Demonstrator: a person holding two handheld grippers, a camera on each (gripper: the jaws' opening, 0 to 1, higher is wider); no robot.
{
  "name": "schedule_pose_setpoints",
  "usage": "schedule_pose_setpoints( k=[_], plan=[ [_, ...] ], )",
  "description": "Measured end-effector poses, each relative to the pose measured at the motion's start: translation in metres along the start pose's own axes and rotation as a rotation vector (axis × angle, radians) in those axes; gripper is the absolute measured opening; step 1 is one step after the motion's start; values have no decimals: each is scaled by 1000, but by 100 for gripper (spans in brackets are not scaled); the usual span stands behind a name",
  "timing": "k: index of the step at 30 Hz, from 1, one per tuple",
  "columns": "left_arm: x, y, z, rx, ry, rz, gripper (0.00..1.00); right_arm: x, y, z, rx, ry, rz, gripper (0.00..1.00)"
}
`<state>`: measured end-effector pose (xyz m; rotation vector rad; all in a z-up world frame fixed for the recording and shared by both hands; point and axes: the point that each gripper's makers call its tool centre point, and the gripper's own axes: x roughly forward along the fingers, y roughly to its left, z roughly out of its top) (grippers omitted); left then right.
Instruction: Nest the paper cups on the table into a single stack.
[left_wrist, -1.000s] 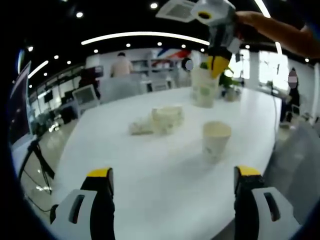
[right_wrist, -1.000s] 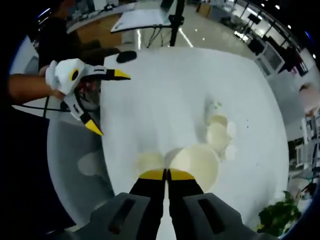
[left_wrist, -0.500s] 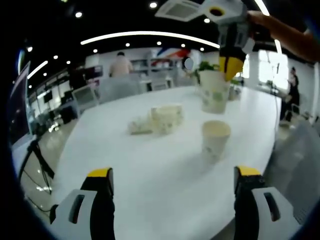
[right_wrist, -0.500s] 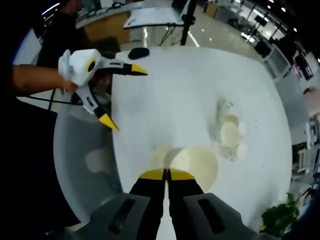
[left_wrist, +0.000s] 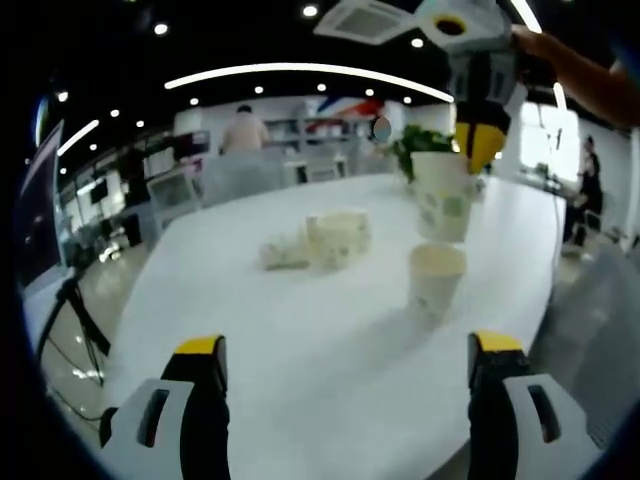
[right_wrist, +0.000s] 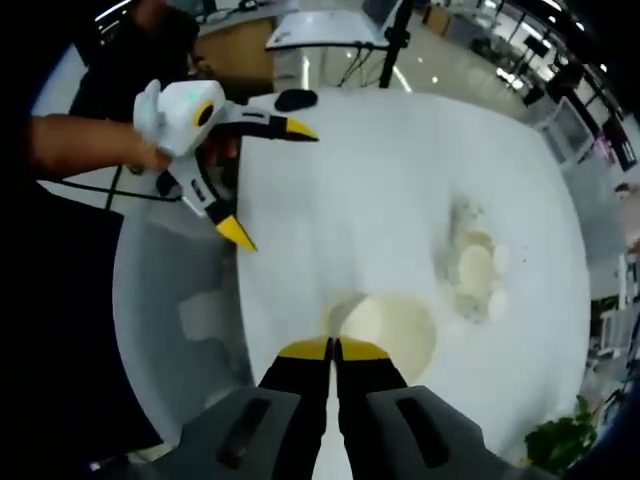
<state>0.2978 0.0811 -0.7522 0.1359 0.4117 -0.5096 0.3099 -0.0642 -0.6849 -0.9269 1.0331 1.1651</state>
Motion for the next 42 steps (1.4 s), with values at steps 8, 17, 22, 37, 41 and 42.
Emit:
schedule_pose_setpoints(
  k=[8, 17, 22, 37, 41, 42],
  plan=[
    [1, -3, -1, -2, -1, -16, 99, 14, -3, -7, 28, 3, 2, 0],
    [0, -2, 1, 19, -9, -5, 99, 35, -2, -6, 39, 21, 5, 0],
    [0, -1, 2, 13, -13, -4, 99, 46, -3, -10, 48, 37, 10, 0],
    [0, -4, 4, 0, -26, -21, 99, 78, -2, -15, 73, 55, 14, 0],
    [0, -7, 3, 2, -19, -31, 99, 82, -2, -15, 82, 56, 13, 0],
    [0, -8, 3, 4, -21, -36, 99, 82, -2, -15, 84, 56, 11, 0]
  ],
)
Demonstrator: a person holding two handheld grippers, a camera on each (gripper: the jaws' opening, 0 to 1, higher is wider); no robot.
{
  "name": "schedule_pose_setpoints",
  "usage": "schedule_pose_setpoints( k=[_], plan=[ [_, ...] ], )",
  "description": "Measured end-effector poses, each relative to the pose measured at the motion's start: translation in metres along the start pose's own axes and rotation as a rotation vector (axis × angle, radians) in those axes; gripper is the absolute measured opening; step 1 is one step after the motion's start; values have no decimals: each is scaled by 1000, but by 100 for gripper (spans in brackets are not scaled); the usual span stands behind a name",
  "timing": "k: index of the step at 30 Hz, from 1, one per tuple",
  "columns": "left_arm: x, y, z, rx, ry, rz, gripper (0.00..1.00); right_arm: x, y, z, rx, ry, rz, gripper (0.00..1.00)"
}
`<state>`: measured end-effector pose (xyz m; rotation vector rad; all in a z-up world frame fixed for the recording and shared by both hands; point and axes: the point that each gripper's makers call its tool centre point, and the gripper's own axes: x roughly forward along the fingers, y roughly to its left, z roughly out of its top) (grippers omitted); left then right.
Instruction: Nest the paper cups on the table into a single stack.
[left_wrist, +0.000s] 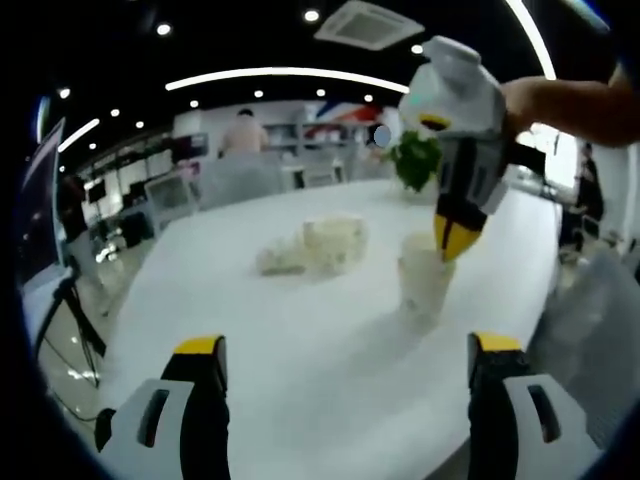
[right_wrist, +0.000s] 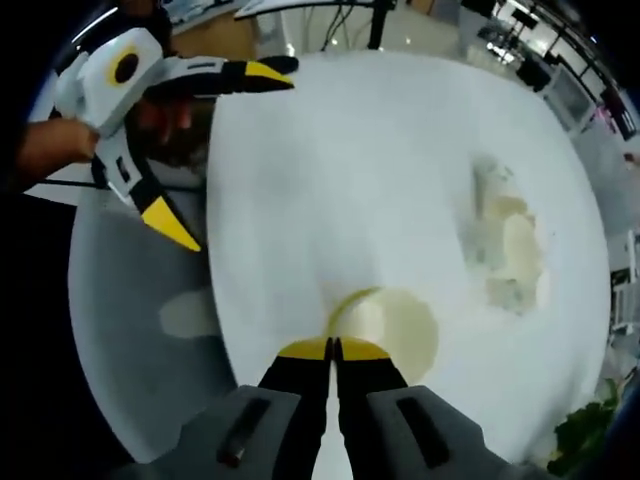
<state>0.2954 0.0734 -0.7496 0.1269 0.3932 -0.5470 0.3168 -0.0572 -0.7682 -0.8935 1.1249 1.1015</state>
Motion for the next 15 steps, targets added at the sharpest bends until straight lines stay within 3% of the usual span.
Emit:
schedule_pose_setpoints(
  k=[12, 15],
  plan=[
    [1, -3, 1, 22, -1, -17, 99, 11, 8, -7, 8, -20, -8, 0],
    [1, -1, 1, 17, -1, -12, 99, 8, 8, -3, 34, -57, -1, 0]
  ],
)
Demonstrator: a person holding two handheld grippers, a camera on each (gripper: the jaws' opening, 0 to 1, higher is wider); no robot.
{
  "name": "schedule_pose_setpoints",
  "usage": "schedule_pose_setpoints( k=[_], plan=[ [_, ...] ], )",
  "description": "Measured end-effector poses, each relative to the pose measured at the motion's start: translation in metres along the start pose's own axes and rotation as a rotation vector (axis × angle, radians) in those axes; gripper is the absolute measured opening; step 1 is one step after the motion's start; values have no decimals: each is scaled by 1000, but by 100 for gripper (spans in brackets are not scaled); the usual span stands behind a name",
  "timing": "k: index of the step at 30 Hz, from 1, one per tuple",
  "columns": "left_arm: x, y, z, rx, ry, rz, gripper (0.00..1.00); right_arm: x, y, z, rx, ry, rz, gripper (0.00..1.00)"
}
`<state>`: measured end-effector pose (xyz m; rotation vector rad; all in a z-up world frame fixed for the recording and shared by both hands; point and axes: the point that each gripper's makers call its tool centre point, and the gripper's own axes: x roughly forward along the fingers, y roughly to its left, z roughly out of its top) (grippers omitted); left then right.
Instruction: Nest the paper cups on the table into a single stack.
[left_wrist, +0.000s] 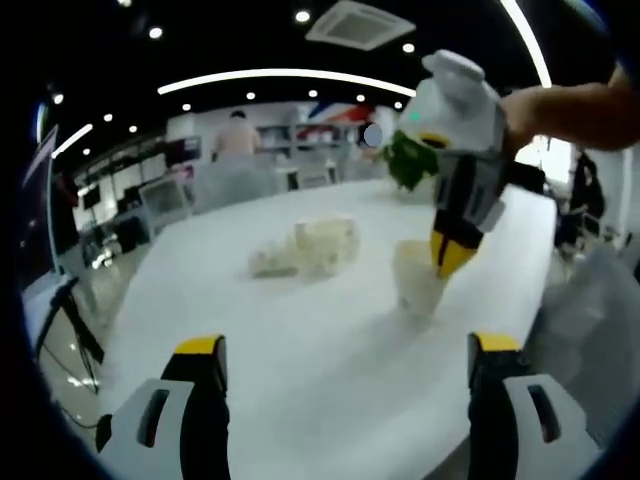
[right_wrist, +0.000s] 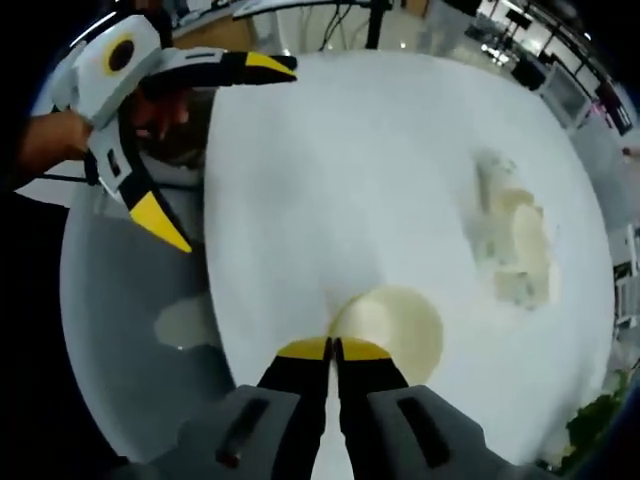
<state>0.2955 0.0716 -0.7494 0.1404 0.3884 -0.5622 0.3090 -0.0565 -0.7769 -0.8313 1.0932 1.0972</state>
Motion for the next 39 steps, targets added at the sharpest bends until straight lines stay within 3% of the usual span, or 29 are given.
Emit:
schedule_pose_setpoints(
  k=[7, 11, 16, 21, 24, 26, 30, 32, 34, 39],
  plan=[
    [1, -1, -1, 4, 4, -8, 99, -1, -3, 0, -7, -60, -22, 0],
    [1, -2, -1, -5, 4, -10, 99, -6, -4, 5, -30, -133, -22, 13],
    [4, -6, -4, 3, 20, -30, 99, -26, -6, 12, 1, -248, -10, 31],
    [4, -6, -6, 2, 26, -29, 99, -52, -14, 14, 43, -347, -24, 36],
    [4, -5, -4, -3, 24, -26, 99, -69, -28, 12, 84, -424, -72, 37],
    [4, -6, -2, -5, 17, -26, 99, -75, -34, 8, 106, -459, -95, 39],
    [3, -6, -1, -7, 13, -25, 99, -90, -46, -1, 178, -615, -133, 43],
    [3, -7, 0, 12, 11, -26, 99, -93, -50, -5, 201, -685, -146, 51],
    [3, -9, 1, 13, 8, -33, 99, -91, -57, -19, 255, -710, -175, 62],
    [1, -3, 5, -20, -18, -24, 99, -91, -68, -46, 356, -804, -254, 72]
  ],
)
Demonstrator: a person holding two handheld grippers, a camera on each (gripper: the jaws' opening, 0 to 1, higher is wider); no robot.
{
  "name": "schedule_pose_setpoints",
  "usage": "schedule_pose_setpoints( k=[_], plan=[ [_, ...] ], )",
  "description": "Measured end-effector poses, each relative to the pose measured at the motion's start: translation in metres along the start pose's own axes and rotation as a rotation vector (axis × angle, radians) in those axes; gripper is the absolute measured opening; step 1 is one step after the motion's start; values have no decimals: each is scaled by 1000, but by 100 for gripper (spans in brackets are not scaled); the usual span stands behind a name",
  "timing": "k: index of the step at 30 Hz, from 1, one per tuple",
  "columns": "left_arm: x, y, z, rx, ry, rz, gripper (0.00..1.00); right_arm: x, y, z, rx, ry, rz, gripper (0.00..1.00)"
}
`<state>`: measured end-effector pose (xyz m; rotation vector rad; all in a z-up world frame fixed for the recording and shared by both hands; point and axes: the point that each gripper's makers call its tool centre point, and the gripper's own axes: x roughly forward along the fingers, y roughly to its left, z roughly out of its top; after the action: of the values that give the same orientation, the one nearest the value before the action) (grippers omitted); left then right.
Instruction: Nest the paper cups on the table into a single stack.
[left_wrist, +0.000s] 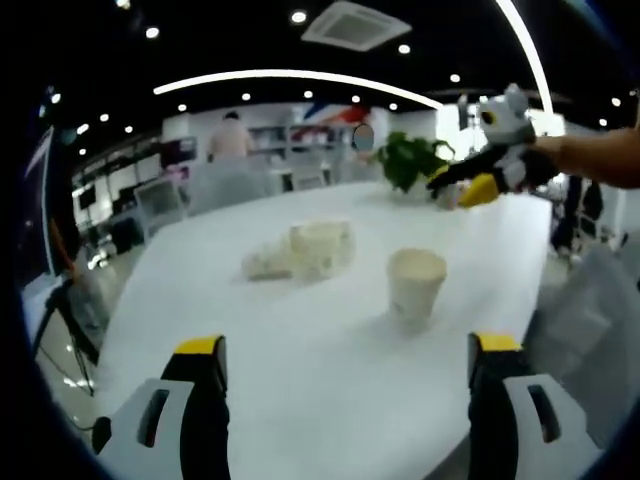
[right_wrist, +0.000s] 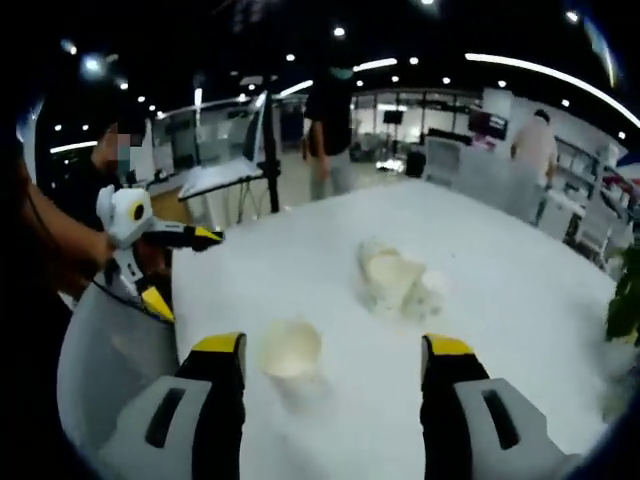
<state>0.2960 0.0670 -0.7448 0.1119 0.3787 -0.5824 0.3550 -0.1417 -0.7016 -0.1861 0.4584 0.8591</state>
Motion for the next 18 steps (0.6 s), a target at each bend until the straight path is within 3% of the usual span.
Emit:
schedule_pose_setpoints(
  k=[7, 11, 18],
  plan=[
    [-5, 5, 11, 12, -46, 25, 99, -27, -13, -18, 60, -111, -96, 86],
    [-8, 7, 19, 20, -71, 33, 99, -40, -12, -31, 39, -130, -124, 87],
    [-9, 15, 17, 14, -64, 38, 99, -50, -7, -54, 50, -157, -142, 90]
  ],
)
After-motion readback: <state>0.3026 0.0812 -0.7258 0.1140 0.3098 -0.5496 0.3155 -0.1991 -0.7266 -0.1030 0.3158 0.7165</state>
